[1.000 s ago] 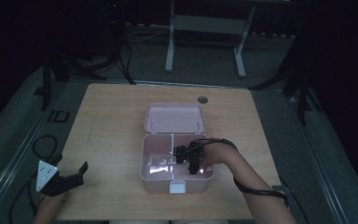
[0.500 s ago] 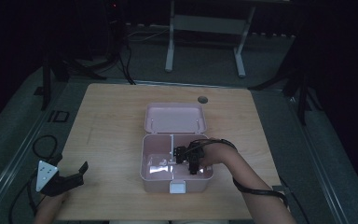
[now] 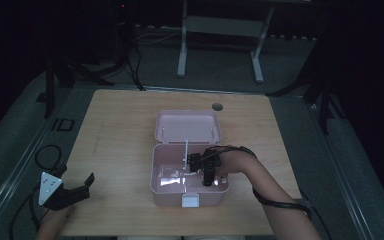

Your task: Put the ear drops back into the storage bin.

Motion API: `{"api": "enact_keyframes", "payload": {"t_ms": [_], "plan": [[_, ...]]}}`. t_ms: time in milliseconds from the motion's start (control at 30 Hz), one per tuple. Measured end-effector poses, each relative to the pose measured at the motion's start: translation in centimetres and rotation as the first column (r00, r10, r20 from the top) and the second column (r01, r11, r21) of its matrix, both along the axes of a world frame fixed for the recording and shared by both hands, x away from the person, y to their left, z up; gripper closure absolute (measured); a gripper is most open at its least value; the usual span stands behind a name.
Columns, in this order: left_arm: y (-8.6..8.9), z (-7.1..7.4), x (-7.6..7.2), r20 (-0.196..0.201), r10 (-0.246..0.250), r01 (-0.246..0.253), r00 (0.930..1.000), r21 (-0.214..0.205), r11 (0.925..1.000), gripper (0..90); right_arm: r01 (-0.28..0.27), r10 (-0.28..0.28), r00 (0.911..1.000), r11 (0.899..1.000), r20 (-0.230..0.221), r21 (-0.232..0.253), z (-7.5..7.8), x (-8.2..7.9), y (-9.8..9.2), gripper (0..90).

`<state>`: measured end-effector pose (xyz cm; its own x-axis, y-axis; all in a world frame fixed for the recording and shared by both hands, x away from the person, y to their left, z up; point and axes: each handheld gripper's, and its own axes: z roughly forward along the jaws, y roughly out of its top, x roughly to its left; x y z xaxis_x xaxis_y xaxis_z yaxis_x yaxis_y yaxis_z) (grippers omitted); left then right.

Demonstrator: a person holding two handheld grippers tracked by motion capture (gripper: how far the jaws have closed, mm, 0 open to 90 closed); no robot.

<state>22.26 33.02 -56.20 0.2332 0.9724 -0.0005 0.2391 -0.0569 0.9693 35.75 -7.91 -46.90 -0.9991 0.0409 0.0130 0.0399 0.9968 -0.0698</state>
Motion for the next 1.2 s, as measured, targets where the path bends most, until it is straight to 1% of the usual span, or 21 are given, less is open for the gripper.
{"api": "enact_keyframes", "payload": {"t_ms": [133, 300, 367, 467, 533, 633, 667, 700, 733, 767, 833, 933, 1067, 1200], "plan": [[0.0, 0.0, 0.0, 0.000, 0.000, 0.000, 1.0000, 0.001, 1.0000, 0.4, 0.005, -0.006, 0.9999, 1.000, 0.011, 0.017, 1.2, 0.0, -0.1, 48.6], [0.0, 0.0, 0.0, 0.000, 0.000, 0.000, 1.0000, 0.000, 1.0000, 0.4, 0.011, -0.011, 0.9999, 0.999, 0.012, 0.037, 2.9, 0.0, -0.3, 44.7], [0.0, 0.0, 0.0, 0.000, 0.000, 0.000, 1.0000, 0.000, 1.0000, 0.4, 0.014, -0.015, 0.9997, 0.999, 0.022, 0.042, 3.7, 0.0, -0.5, 42.1], [0.0, 0.0, 0.0, 0.000, 0.000, 0.000, 1.0000, 0.001, 1.0000, 0.4, 0.013, -0.015, 0.9992, 0.998, 0.037, 0.062, 5.0, 0.0, -0.9, 38.8], [0.0, 0.0, 0.0, 0.000, 0.000, 0.000, 1.0000, 0.000, 1.0000, 0.4, 0.020, -0.023, 0.9989, 0.997, 0.042, 0.079, 5.8, -0.1, -1.2, 35.9], [0.0, 0.0, 0.0, 0.000, -0.001, 0.001, 1.0000, 0.002, 1.0000, 0.3, 0.032, -0.039, 0.9977, 0.993, 0.056, 0.113, 7.0, -0.2, -1.7, 28.3], [0.0, 0.0, 0.0, 0.000, -0.001, 0.001, 1.0000, 0.003, 1.0000, 0.4, 0.031, -0.039, 0.9976, 0.992, 0.058, 0.123, 7.2, -0.2, -1.9, 25.4], [0.0, 0.0, 0.0, 0.001, -0.001, 0.001, 1.0000, 0.004, 1.0000, 0.4, 0.018, -0.027, 0.9974, 0.991, 0.066, 0.135, 7.7, -0.4, -2.2, 23.6], [0.0, 0.0, 0.0, 0.000, 0.000, 0.000, 1.0000, 0.001, 1.0000, 0.4, 0.015, -0.025, 0.9974, 0.990, 0.068, 0.142, 7.9, -0.4, -2.4, 23.4], [0.0, 0.0, 0.0, 0.000, 0.000, 0.000, 1.0000, 0.003, 1.0000, 0.3, 0.027, -0.038, 0.9970, 0.988, 0.068, 0.152, 8.2, -0.4, -2.7, 21.2], [0.0, 0.0, 0.0, 0.001, 0.000, 0.000, 1.0000, 0.002, 1.0000, 0.4, 0.041, -0.053, 0.9960, 0.985, 0.072, 0.167, 8.6, -0.3, -3.2, 19.0], [0.0, 0.0, 0.0, 0.001, 0.000, 0.000, 1.0000, 0.003, 1.0000, 0.4, 0.055, -0.072, 0.9932, 0.983, 0.092, 0.174, 9.2, -0.2, -4.2, 17.1], [0.0, 0.0, 0.0, -0.001, -0.001, 0.001, 1.0000, 0.006, 1.0000, 0.3, 0.074, -0.094, 0.9911, 0.978, 0.095, 0.197, 9.7, -0.2, -5.7, 17.2], [0.0, 0.0, 0.0, 0.000, 0.000, 0.000, 1.0000, 0.006, 1.0000, 0.4, 0.098, -0.121, 0.9872, 0.974, 0.104, 0.206, 10.0, -0.1, -7.2, 17.3]]}}
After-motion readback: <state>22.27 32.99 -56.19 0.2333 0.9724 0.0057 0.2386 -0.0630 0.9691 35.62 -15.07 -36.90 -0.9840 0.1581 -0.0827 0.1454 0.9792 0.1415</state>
